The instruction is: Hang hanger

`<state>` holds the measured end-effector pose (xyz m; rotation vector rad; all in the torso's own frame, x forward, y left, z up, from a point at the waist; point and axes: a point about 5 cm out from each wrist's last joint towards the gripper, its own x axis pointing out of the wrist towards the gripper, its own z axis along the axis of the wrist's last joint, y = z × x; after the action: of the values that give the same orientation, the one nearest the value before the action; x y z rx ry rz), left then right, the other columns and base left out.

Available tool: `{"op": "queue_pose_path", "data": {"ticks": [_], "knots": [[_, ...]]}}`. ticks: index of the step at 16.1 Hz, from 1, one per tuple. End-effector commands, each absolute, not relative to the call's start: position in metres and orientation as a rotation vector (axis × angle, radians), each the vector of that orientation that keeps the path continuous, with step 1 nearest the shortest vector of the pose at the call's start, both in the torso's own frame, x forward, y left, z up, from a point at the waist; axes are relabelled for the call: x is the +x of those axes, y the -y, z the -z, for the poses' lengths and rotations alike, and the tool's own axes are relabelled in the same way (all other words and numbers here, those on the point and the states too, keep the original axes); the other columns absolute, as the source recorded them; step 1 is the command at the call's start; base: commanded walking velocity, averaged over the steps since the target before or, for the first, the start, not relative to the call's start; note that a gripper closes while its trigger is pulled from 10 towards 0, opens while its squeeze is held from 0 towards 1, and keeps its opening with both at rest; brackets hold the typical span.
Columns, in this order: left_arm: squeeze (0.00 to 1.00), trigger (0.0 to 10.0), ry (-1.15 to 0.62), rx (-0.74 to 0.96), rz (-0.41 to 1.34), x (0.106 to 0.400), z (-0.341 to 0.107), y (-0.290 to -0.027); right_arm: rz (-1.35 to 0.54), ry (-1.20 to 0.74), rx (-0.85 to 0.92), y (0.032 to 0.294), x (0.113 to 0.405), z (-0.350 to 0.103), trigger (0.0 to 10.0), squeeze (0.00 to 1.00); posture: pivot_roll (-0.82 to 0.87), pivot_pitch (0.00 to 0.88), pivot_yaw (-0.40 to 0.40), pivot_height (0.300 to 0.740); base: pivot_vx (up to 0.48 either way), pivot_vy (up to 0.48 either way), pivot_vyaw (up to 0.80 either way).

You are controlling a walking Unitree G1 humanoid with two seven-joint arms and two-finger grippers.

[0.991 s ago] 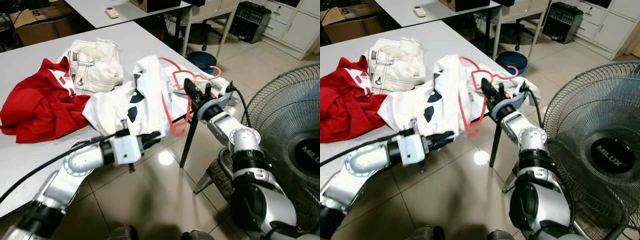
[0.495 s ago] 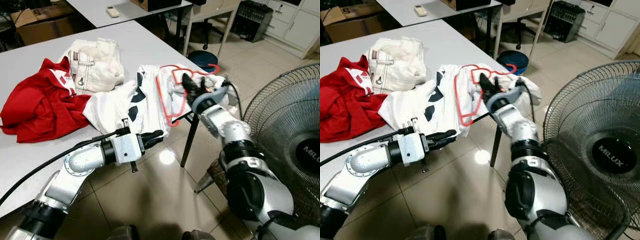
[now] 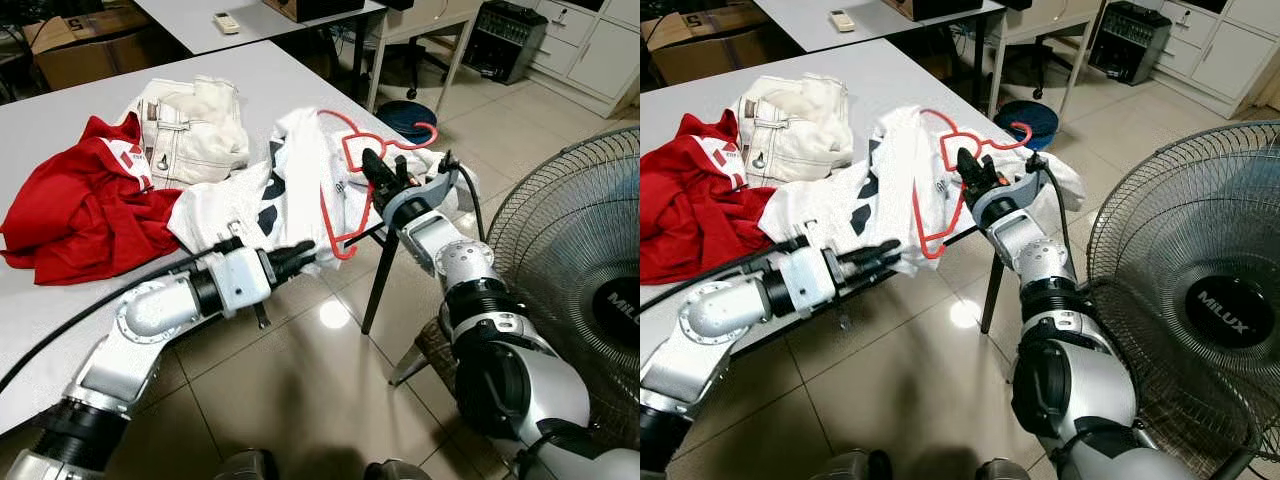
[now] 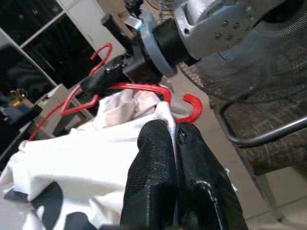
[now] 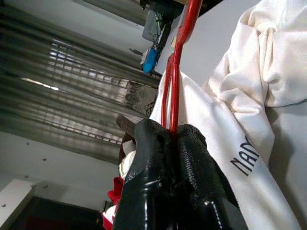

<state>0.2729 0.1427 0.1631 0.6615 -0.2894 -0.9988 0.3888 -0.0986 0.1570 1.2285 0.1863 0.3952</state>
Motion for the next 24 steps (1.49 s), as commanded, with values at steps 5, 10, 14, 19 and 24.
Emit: {"op": "queue_pose_path", "data": {"ticks": [5,10,14,19,24], "knots": [[0.0,0.0,0.293,0.701,1.135,0.261,-0.155,-0.127,-0.366,-0.088,1.244,0.111,0.396,-0.174,10.0,0.0,-0.07,0.066,0.019,0.74,0.0,0.0,0.0],[0.0,0.0,0.32,0.73,1.212,0.256,-0.156,-0.114,-0.342,-0.087,1.29,0.106,0.4,-0.176,10.0,0.0,-0.06,0.068,0.011,0.74,0.0,0.0,0.0],[0.0,0.0,0.365,0.708,1.234,0.257,-0.162,-0.102,-0.357,-0.093,1.251,0.094,0.403,-0.182,10.0,0.0,-0.05,0.071,0.006,0.74,0.0,0.0,0.0],[0.0,0.0,0.438,0.704,1.317,0.254,-0.17,-0.077,-0.33,-0.061,1.3,0.076,0.407,-0.196,10.0,0.0,-0.04,0.069,0.005,0.74,0.0,0.0,0.0],[0.0,0.0,0.567,0.674,1.197,0.267,-0.196,-0.066,-0.377,-0.125,1.147,0.053,0.401,-0.188,10.0,0.0,-0.05,0.047,0.01,0.74,0.0,0.0,0.0]]}}
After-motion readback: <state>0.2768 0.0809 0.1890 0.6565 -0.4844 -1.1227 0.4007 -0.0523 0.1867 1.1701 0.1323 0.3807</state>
